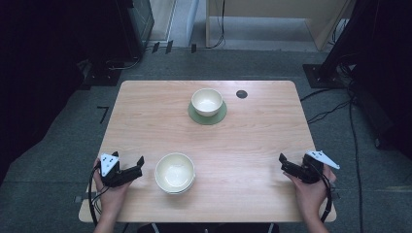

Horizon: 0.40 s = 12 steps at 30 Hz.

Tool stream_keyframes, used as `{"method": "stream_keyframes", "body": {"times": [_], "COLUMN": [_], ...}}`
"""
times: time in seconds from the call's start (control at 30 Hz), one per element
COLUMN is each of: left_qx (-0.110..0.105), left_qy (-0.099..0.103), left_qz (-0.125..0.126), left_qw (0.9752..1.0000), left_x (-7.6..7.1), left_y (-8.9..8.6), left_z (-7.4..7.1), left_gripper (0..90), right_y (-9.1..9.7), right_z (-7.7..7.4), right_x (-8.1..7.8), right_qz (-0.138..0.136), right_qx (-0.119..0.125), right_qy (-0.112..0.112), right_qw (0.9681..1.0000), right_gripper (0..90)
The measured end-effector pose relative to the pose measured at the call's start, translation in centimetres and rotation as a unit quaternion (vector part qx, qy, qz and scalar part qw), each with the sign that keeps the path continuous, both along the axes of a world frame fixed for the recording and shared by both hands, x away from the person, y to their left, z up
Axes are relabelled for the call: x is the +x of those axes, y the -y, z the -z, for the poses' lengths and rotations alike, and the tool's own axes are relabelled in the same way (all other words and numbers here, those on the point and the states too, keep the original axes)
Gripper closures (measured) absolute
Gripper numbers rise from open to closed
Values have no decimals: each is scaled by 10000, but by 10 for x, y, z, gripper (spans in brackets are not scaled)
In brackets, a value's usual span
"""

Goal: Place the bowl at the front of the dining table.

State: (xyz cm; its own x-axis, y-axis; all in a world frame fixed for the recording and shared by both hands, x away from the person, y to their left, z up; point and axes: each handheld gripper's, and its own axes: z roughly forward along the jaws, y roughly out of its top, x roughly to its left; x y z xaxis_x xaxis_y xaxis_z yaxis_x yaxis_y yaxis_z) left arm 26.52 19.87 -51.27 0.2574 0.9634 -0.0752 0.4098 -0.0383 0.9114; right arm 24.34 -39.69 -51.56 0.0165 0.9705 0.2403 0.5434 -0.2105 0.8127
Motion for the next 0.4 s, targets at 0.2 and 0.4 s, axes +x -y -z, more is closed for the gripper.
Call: {"method": "stream_keyframes", "body": {"times": [0.2, 0.4], "left_qx": [5, 6], "left_qy": [-2, -16], "left_qz": [-3, -2], "left_qw": [10000, 10000], "left_x": [0, 0], "left_y": [0, 0], "left_z": [0, 0], "left_gripper": [0, 0], "right_y": [7, 9], "right_z": [2, 3], "right_x": [-12, -20], "right_qz": [13, -56], "right_qx": [-35, -133], "right_qy": [-49, -31], "right_qw": [10000, 9999], "right_gripper": [3, 3]}}
